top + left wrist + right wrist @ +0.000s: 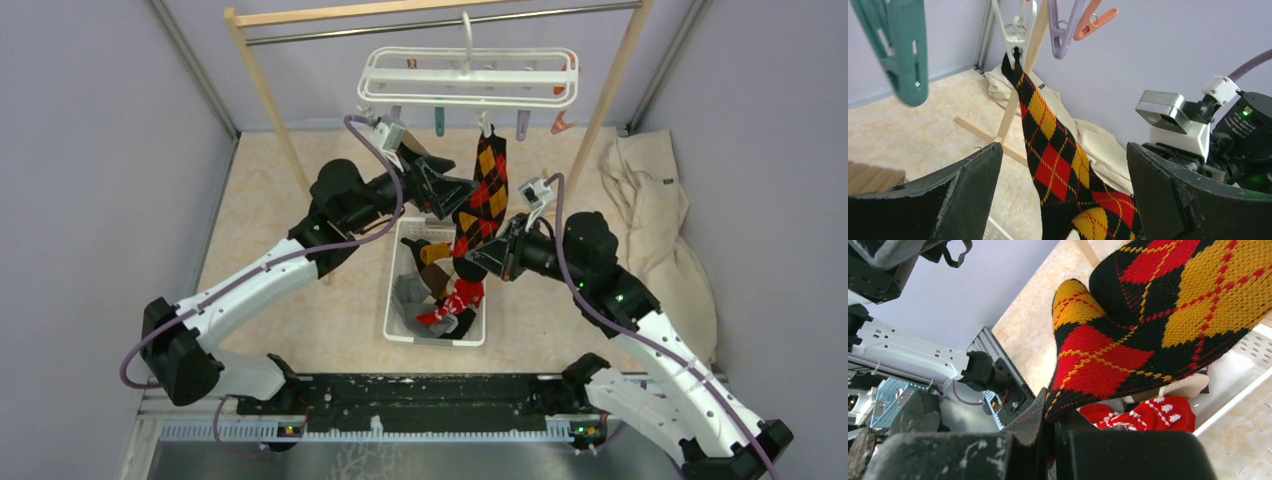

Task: Remove the socks clipped to the hanger
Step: Remove the sock from the hanger.

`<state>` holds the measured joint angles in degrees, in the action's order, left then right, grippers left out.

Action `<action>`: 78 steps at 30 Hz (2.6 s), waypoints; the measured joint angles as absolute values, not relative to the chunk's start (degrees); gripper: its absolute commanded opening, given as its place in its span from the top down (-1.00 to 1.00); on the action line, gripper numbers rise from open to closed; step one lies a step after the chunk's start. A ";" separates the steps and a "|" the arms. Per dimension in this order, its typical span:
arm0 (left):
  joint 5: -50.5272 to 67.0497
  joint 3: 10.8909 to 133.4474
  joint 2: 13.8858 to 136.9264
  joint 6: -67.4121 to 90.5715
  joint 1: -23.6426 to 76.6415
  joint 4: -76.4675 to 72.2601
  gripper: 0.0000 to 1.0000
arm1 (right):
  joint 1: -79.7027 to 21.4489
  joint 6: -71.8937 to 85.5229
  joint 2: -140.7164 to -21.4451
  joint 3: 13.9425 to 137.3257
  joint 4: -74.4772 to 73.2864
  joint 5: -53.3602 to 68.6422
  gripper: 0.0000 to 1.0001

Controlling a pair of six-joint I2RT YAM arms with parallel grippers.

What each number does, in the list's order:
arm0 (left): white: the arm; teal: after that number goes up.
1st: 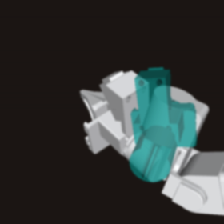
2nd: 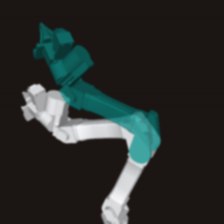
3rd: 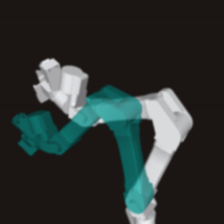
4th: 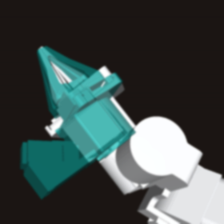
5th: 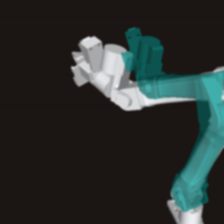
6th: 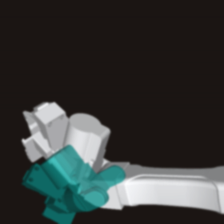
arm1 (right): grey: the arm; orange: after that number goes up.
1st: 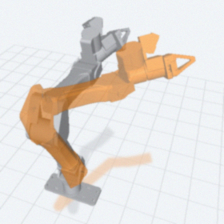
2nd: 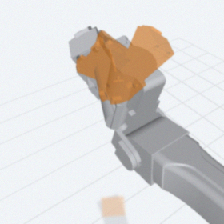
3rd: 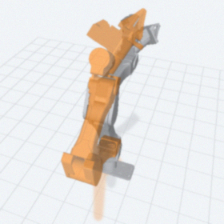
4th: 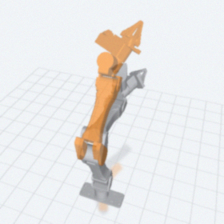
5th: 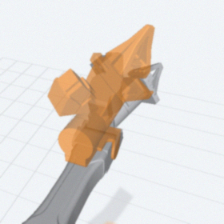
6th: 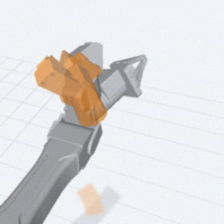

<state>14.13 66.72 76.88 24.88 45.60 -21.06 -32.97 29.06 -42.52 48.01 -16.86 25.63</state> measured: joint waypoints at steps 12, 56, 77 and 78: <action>9.34 73.14 82.98 24.82 45.60 -25.43 -0.98 | -36.77 28.23 -46.04 51.92 -20.51 26.48 1.00; 1.06 81.47 93.34 19.88 45.60 -35.66 -0.77 | -41.25 26.04 -47.97 57.45 -25.36 23.62 1.00; 0.84 82.78 94.54 20.88 45.23 -35.55 -0.27 | -41.28 26.04 -46.85 57.43 -25.45 23.59 1.00; 0.84 82.78 94.56 20.95 45.23 -35.55 -0.27 | -41.28 26.06 -46.83 57.43 -25.47 23.57 1.00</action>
<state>0.84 82.78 94.56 20.95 45.23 -35.55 -41.28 26.06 -46.83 57.43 -25.47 23.57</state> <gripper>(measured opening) 0.637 0.017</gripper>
